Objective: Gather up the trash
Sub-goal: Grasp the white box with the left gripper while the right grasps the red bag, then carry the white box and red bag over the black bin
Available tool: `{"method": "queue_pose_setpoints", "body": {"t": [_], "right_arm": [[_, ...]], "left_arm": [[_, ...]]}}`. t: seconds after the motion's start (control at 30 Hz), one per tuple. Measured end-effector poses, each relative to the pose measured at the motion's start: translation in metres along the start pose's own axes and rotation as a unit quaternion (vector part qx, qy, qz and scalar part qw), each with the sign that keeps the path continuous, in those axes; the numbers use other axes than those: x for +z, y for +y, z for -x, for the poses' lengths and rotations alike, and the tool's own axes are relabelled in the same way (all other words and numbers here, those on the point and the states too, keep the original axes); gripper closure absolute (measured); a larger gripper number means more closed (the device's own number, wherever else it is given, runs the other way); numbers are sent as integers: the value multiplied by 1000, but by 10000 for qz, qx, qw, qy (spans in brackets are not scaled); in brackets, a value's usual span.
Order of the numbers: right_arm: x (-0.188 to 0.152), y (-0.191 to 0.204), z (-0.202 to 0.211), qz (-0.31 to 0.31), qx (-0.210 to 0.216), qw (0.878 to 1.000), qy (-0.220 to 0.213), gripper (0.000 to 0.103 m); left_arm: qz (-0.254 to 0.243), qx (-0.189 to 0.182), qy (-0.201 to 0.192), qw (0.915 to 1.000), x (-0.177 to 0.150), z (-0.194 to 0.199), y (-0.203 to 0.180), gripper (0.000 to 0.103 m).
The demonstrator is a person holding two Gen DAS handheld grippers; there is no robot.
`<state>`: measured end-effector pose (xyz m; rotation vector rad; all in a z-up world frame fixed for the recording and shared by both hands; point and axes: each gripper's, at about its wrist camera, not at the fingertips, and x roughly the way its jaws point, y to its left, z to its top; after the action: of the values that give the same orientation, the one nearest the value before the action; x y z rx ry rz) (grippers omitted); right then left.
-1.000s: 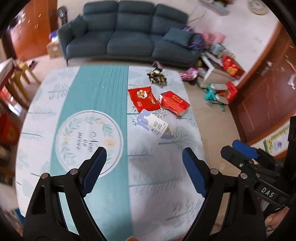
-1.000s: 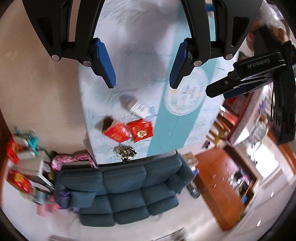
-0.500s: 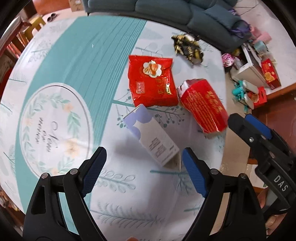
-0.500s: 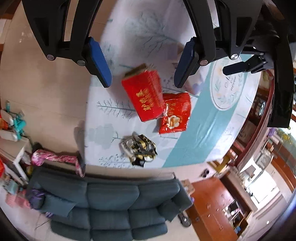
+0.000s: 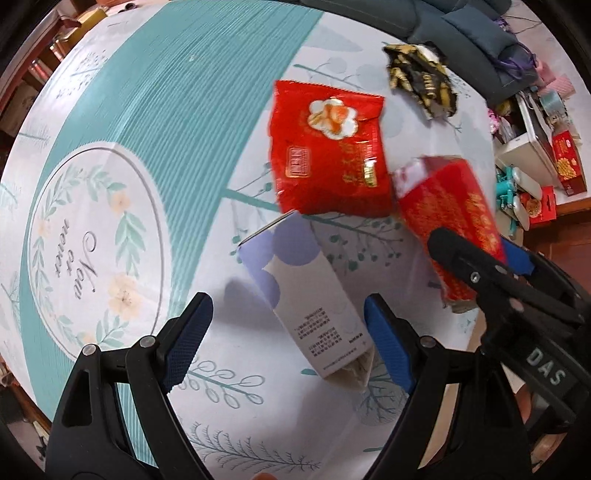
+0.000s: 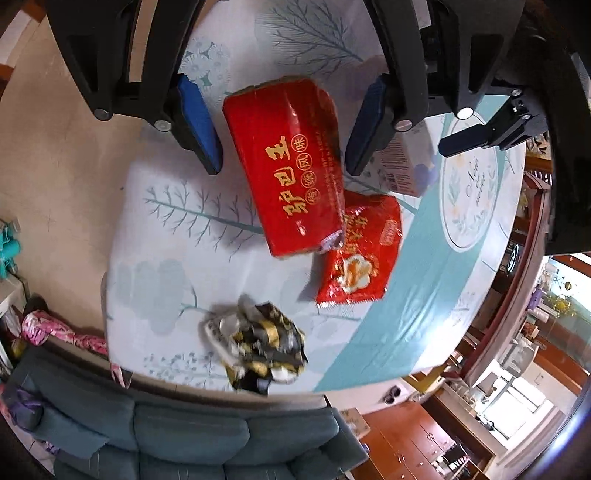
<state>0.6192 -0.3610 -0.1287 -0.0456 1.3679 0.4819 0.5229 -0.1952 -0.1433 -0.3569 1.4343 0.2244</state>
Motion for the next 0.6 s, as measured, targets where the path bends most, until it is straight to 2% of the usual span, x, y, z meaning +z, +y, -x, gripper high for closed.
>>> {"method": "queue_pose_setpoints", "body": {"t": [0.1, 0.17, 0.23, 0.27, 0.43, 0.6], "right_arm": [[-4, 3, -6, 33, 36, 10000, -7, 47], [-10, 6, -5, 57, -50, 10000, -48, 50], [-16, 10, -4, 59, -93, 9999, -99, 53], [-19, 12, -3, 70, -93, 9999, -113, 54], [-42, 24, -1, 41, -56, 9997, -220, 57], [-71, 39, 9, -288, 84, 9989, -355, 57]], "left_arm": [[59, 30, 15, 10000, -1, -5, 4, 21], [92, 44, -17, 9999, 0, -3, 8, 31], [164, -32, 11, 9999, -1, -6, 13, 69], [200, -64, 76, 9998, -2, -8, 16, 72], [124, -37, -24, 9999, -8, -6, 21, 72], [-13, -72, -146, 9999, -23, 9, 26, 73]]}}
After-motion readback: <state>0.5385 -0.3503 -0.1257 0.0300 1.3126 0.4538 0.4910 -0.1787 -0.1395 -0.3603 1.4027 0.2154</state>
